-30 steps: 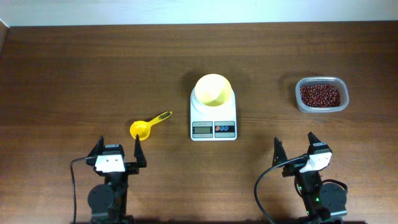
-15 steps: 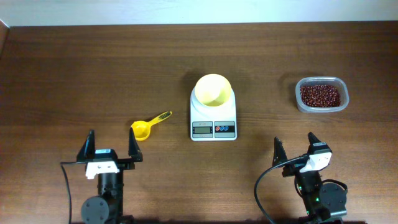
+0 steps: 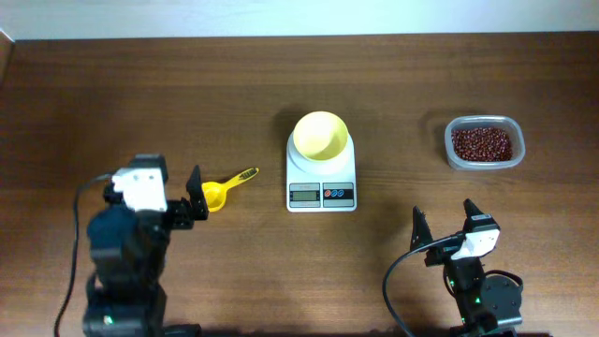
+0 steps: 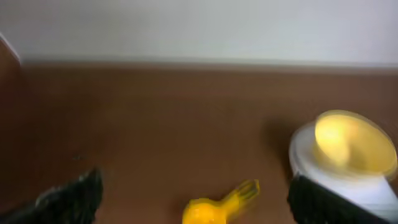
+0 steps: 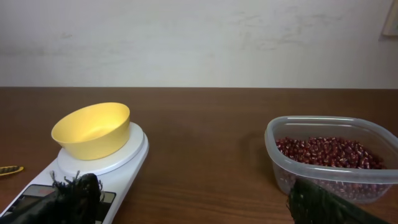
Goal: Scoop item into bowl and weigh 50g on scale
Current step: 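Move the left gripper down over the yellow scoop's cup, then grasp the yellow scoop's cup rim with the left gripper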
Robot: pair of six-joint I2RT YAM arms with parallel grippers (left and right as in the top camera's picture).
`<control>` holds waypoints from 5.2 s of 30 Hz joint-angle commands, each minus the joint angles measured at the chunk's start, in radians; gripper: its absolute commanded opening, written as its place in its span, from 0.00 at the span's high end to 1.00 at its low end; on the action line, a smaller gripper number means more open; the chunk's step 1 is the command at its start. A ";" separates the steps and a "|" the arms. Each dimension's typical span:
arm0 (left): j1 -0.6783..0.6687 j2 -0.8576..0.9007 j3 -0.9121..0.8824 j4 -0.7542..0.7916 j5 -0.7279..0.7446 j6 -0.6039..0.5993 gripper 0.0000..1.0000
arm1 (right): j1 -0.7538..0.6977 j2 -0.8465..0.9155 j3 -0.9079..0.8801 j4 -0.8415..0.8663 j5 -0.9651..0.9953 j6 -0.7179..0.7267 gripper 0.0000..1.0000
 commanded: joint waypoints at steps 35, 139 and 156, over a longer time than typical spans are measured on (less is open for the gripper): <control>0.006 0.620 0.640 -0.644 -0.009 -0.582 0.01 | 0.006 -0.007 -0.005 -0.005 0.009 0.000 0.01; -0.027 1.190 0.409 -0.365 0.026 -0.225 0.87 | 0.006 -0.007 -0.005 -0.005 0.009 0.000 0.01; -0.027 1.190 0.378 -0.309 0.026 -0.225 0.01 | 0.006 -0.006 -0.005 -0.005 0.009 0.000 0.01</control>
